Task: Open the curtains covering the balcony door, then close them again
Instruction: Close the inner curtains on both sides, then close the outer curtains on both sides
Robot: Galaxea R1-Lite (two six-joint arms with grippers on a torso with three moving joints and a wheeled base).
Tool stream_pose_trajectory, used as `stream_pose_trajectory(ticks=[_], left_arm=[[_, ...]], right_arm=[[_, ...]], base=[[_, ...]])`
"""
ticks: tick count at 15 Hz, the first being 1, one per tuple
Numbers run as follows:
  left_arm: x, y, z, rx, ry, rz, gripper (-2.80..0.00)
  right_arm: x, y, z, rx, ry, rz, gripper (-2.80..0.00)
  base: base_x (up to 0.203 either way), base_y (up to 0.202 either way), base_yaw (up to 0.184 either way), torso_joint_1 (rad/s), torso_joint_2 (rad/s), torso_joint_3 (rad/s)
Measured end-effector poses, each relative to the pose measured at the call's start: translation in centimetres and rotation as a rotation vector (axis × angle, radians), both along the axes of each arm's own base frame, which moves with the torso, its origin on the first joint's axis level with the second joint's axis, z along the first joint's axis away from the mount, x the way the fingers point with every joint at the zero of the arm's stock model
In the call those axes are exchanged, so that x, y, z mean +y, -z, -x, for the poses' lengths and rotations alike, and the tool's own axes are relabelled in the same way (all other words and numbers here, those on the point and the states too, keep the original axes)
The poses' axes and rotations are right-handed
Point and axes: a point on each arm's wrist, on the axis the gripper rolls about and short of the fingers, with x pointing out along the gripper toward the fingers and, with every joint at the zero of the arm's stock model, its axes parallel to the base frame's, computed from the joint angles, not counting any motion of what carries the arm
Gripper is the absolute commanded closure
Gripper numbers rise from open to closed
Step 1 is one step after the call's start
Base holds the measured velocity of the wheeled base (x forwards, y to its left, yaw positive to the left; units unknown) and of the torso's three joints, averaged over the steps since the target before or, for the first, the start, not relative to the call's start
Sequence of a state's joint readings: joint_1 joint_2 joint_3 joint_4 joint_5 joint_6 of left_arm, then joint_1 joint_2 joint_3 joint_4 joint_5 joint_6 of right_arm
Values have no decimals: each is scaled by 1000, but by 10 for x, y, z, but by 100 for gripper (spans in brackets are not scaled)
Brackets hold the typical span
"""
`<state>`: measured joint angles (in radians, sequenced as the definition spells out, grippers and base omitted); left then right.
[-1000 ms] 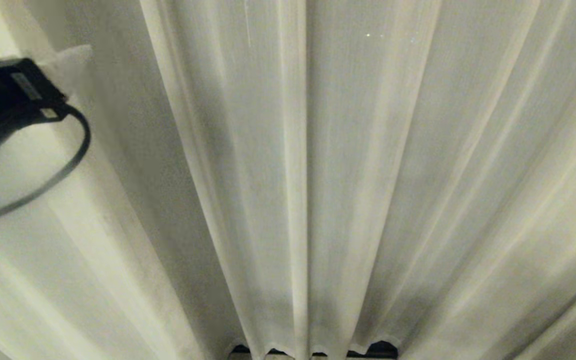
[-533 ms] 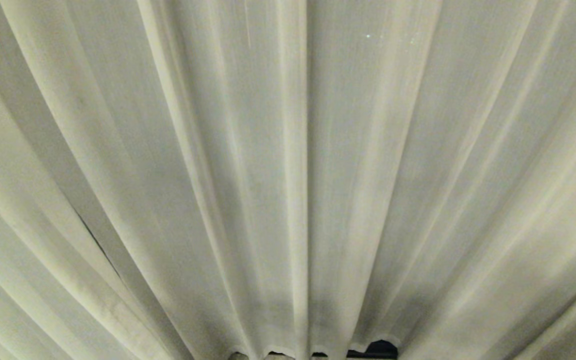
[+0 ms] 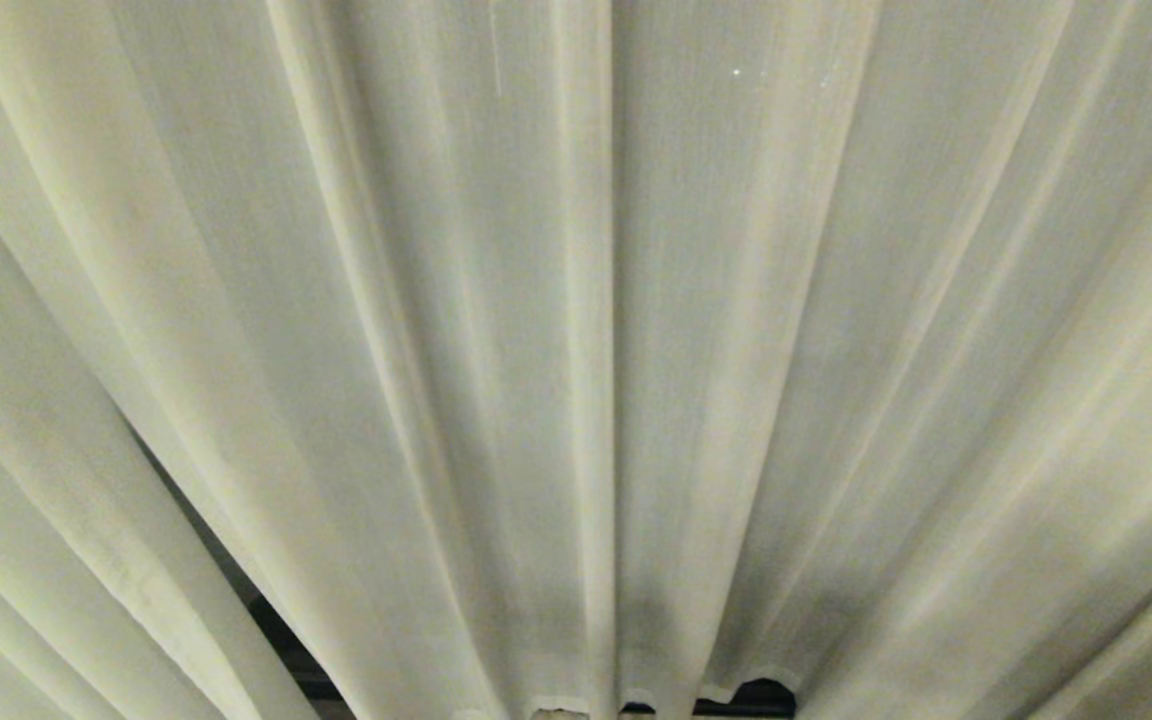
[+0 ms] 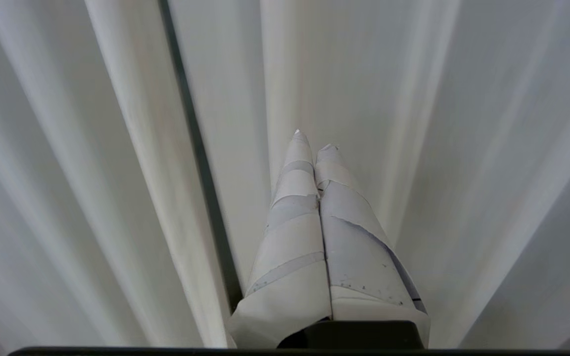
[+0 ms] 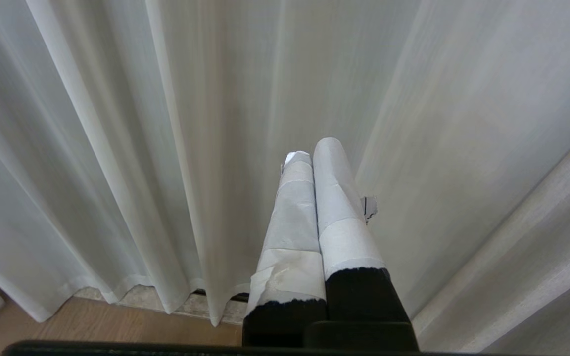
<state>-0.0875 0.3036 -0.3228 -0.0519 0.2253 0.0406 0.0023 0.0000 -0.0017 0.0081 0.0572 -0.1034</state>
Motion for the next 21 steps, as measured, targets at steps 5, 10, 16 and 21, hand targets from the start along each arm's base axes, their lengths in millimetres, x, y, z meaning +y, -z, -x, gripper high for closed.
stream_pose_trajectory(ticks=[5, 10, 16, 21], left_arm=[[-5, 73, -9, 152, 63, -3, 0], [-7, 95, -12, 348, 41, -35, 0], [-7, 97, -10, 355, 44, -42, 0], [-6, 97, -6, 298, 163, -24, 0]], right_arm=[[0, 0, 0, 0, 0, -2, 0], [0, 0, 0, 0, 0, -2, 0], [0, 0, 0, 0, 0, -1, 0], [0, 0, 0, 0, 0, -2, 0]], base=[[0, 0, 0, 0, 0, 0], [0, 0, 0, 0, 0, 0], [0, 0, 0, 0, 0, 0], [0, 0, 0, 0, 0, 0]])
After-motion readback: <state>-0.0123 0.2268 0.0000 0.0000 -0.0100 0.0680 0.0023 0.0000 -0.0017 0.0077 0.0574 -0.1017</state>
